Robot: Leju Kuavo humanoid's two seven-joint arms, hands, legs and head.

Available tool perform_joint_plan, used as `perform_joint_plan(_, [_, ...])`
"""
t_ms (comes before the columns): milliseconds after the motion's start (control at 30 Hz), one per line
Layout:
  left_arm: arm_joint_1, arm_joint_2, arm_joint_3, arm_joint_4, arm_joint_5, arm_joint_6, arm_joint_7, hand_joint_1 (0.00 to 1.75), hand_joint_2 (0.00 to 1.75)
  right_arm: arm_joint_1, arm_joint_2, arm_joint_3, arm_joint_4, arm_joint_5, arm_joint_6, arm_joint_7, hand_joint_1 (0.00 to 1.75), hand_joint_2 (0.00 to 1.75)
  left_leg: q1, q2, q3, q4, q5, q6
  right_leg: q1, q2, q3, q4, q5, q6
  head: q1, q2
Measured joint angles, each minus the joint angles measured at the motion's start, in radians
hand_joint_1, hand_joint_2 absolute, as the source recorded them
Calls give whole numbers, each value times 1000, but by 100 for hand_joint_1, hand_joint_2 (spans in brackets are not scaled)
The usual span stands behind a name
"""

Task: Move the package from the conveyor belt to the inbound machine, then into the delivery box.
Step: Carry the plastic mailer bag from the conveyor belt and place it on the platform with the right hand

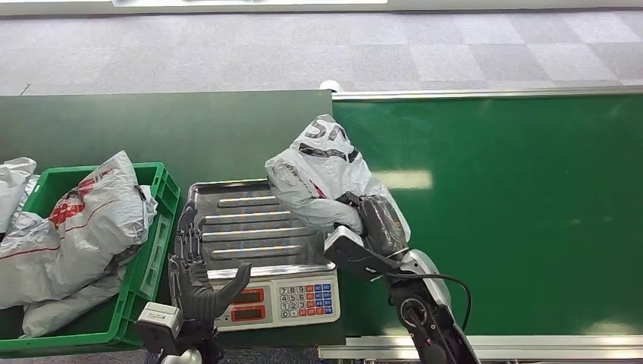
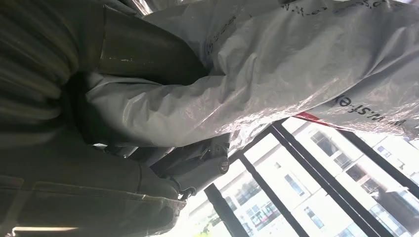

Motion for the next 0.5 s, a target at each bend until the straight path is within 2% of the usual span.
perform_joint_plan(333, [4, -7, 20, -26, 0, 13, 0, 0, 175, -15, 4, 83, 0, 145, -88, 11, 175, 175, 0, 0, 0, 0, 0, 0, 0, 0, 0, 0, 0, 0, 0, 0])
perform_joint_plan(500, [3, -9, 37, -32, 1, 17, -4, 0, 175, -30, 4, 126, 0, 292, -146, 34, 175, 175, 0, 0, 0, 0, 0, 0, 0, 0, 0, 0, 0, 0, 0, 0])
